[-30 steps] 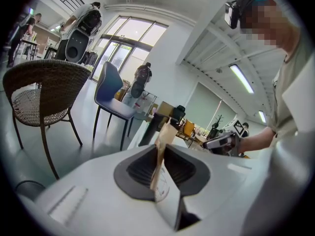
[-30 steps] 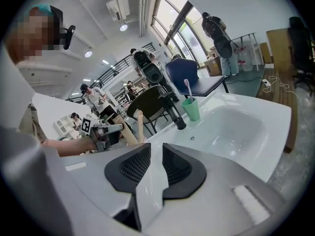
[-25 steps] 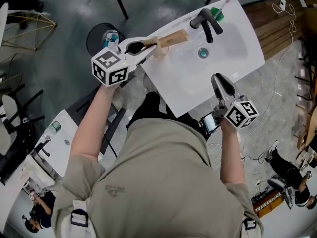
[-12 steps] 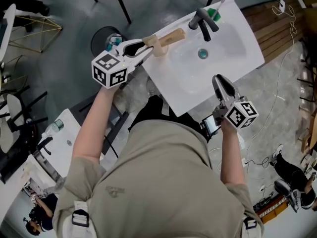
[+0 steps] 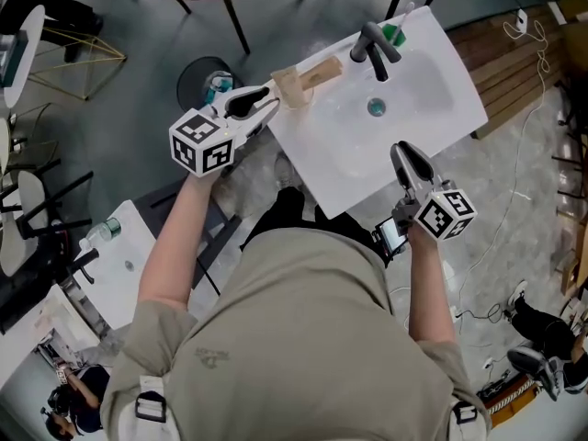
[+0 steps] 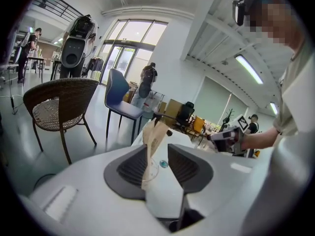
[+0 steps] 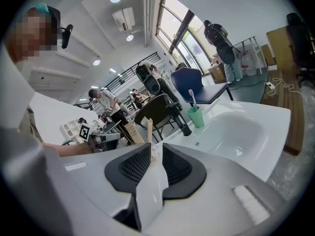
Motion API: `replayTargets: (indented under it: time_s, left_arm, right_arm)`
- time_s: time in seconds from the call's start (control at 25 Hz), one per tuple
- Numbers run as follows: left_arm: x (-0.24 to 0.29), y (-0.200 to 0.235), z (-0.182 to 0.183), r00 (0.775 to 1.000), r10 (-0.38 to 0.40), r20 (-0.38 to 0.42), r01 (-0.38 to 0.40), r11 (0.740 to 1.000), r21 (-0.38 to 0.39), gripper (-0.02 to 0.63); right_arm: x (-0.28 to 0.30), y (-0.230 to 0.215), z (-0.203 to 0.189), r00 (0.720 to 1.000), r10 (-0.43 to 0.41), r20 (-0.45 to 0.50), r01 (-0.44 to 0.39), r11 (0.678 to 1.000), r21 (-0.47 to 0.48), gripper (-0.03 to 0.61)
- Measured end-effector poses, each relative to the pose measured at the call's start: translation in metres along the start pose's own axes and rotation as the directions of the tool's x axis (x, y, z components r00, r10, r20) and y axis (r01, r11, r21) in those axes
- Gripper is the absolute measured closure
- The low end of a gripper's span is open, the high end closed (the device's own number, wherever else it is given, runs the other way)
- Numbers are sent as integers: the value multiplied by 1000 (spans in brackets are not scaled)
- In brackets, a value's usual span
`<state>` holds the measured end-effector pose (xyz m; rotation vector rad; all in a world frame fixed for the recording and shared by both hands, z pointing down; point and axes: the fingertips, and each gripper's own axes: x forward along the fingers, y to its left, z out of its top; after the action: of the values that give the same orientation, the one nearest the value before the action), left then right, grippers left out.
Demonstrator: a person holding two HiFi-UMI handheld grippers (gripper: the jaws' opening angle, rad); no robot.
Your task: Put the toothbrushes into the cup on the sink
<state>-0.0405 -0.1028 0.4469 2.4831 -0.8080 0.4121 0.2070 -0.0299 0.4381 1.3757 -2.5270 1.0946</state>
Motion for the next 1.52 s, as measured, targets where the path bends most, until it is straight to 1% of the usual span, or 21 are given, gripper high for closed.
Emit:
replayTargets:
  time_s: [0.24, 0.36, 0.6, 0.68, 0.8, 0.88, 0.96, 1.16, 1.2, 1.36, 1.52]
  left_arm:
    - [-15, -17, 2, 999, 20, 34, -18, 999, -30, 520]
    - [-19, -27, -2, 999, 35, 35, -33, 998, -45, 522]
    - [-23, -50, -8, 998, 37, 45, -34, 997, -68, 525]
    - [-25, -57, -8, 997, 44, 57, -40, 996, -74, 554]
    - [-27, -67, -7, 996, 47, 78, -40, 995, -90, 571]
    - [-29, -72, -8, 995, 49, 84, -41, 995, -94, 577]
    - [-30, -75, -8, 995, 51, 89, -43, 995, -95, 582]
    - [-31, -84, -9, 993, 60, 102, -49, 994, -101, 605]
    - [-32, -86, -10, 993, 59, 102, -49, 994, -102, 607]
    - [-30, -91, -14, 994, 55, 97, -45, 993, -106, 607]
    - [-28, -98, -16, 995, 49, 90, -39, 994, -105, 607]
  right_arm:
    - [2, 10, 7, 999, 50, 8, -50, 999, -19, 497]
    - [5, 15, 9, 997, 81, 2, -81, 996, -31, 497]
    - [10, 28, 13, 989, 149, -17, -150, 987, -57, 499]
    - [11, 33, 13, 984, 174, -26, -175, 983, -63, 500]
    - [13, 38, 13, 978, 202, -40, -205, 976, -72, 502]
    - [14, 41, 13, 975, 217, -47, -220, 972, -78, 506]
    - [14, 43, 13, 972, 230, -54, -233, 969, -83, 529]
    - [14, 48, 11, 964, 255, -69, -261, 961, -95, 540]
    - [15, 50, 11, 963, 260, -72, -266, 959, -97, 550]
    - [16, 52, 7, 958, 275, -86, -283, 953, -103, 567]
    - [16, 56, 4, 950, 297, -100, -307, 946, -107, 568]
